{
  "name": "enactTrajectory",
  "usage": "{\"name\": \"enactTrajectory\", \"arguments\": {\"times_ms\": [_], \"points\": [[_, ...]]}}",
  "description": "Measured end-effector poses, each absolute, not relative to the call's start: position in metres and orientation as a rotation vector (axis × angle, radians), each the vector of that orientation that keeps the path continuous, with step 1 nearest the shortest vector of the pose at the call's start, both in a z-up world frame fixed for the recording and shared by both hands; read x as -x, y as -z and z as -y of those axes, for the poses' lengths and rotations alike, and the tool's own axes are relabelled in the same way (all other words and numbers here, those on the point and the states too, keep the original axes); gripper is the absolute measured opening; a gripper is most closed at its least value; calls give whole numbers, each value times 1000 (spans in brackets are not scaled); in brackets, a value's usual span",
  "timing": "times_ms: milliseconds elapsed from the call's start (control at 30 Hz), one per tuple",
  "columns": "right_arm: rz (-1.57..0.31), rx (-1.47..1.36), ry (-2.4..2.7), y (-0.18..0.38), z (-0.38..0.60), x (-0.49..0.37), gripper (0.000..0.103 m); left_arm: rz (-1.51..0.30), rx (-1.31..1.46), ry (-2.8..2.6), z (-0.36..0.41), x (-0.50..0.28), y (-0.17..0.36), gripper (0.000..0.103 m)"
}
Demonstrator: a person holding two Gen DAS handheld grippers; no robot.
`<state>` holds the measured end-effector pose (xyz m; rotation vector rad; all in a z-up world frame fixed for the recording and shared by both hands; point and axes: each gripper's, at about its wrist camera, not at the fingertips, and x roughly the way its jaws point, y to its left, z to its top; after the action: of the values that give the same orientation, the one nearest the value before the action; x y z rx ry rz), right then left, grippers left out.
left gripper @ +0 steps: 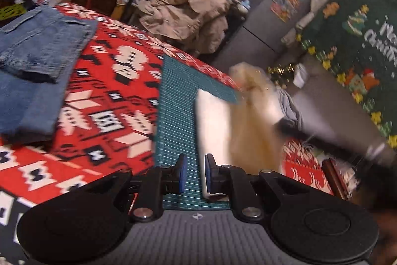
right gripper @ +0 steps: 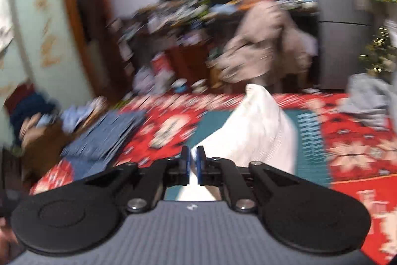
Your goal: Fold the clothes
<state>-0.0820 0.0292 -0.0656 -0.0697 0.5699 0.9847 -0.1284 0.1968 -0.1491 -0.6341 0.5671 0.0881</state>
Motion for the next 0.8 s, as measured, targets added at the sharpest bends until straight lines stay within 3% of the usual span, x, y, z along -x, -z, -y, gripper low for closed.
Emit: {"name": "enactTrajectory", "arguments": {"times_ms": [200,367,700,800], "points": [[-665,284,-1020,121,-83,108,8,-563,677,-90,-210,137,156,13],[-677,212,-1084,116,-71,108,15,-567,707,-41,-211,133,164,13],[-751,61,-928,117,0,77,18,-547,895,182,-210,100,177,13],[-757,25,-900,119,17,71,18,-529,989,236,-216,83,185,23]]}}
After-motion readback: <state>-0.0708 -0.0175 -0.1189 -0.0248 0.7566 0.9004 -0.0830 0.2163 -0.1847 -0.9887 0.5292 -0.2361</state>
